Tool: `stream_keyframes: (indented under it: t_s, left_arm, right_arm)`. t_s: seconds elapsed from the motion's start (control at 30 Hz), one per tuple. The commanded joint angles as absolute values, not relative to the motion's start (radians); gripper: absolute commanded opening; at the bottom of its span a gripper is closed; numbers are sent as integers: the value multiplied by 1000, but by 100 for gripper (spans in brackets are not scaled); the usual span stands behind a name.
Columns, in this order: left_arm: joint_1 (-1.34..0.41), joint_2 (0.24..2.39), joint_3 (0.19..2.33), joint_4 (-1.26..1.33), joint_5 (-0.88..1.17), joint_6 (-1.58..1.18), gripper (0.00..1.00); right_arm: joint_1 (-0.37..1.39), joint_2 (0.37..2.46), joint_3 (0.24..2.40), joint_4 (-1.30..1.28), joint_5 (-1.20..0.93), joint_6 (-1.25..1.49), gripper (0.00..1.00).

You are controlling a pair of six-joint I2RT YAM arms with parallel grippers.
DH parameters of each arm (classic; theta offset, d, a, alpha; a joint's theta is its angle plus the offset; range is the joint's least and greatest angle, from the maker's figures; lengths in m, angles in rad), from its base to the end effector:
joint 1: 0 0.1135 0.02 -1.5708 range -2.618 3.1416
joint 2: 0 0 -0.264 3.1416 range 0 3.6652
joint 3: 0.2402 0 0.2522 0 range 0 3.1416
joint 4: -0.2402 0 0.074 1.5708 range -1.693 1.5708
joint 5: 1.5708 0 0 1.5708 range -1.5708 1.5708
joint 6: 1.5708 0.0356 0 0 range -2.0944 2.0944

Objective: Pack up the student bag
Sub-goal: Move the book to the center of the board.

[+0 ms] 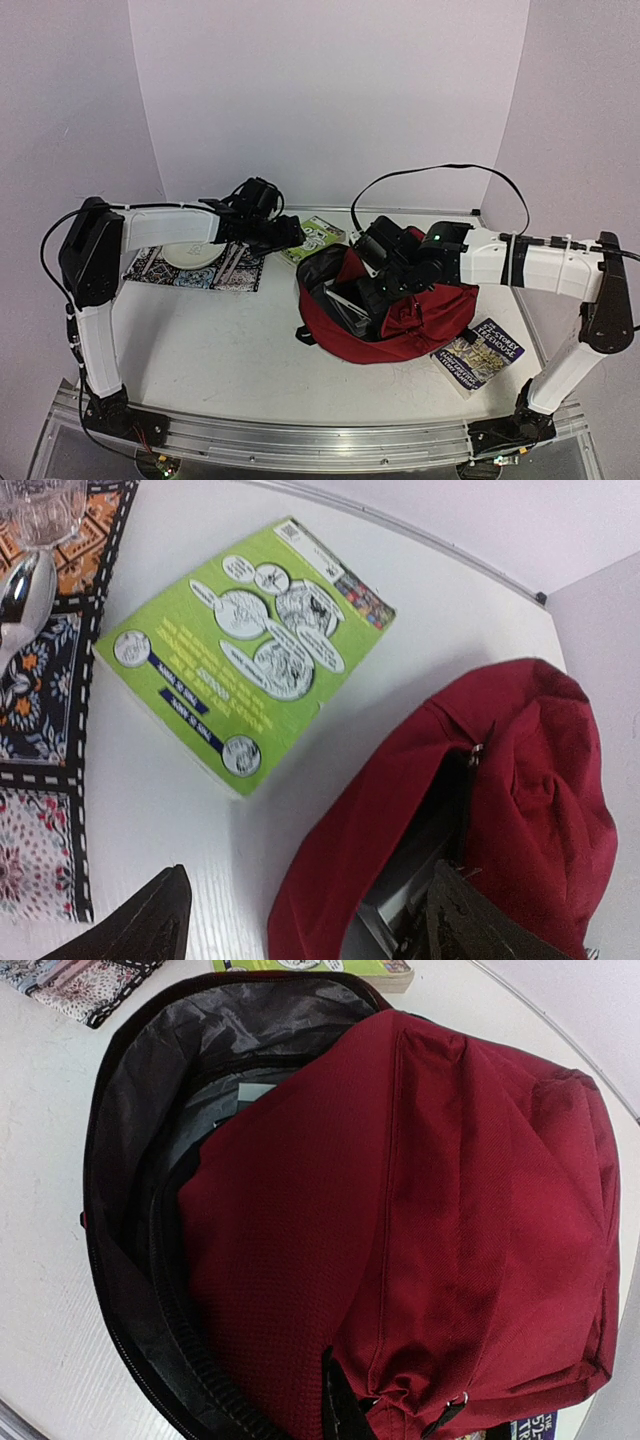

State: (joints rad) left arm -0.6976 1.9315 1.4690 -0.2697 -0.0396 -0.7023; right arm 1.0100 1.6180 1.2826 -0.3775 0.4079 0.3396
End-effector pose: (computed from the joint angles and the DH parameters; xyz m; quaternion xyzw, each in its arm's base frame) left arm 0.3386 -0.2820 0.2317 -0.0102 0.9132 -0.2484 0.3230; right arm 0.2057 0.3009 0.2835 -0.2134 0.8687 0.1106 0.4331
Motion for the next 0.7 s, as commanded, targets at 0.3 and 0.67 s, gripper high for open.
stream_keyframes:
  t_s: [0.3,0.67]
  left_arm:
    - [-583,2289,1969,-379,-31,-374,86]
    - [-537,2469,2167,-409,-41,-237,91]
  right_arm:
    - [1015,1608,1244,-398,361,375,28]
    - [1015,1600,1244,-394,323,394,57]
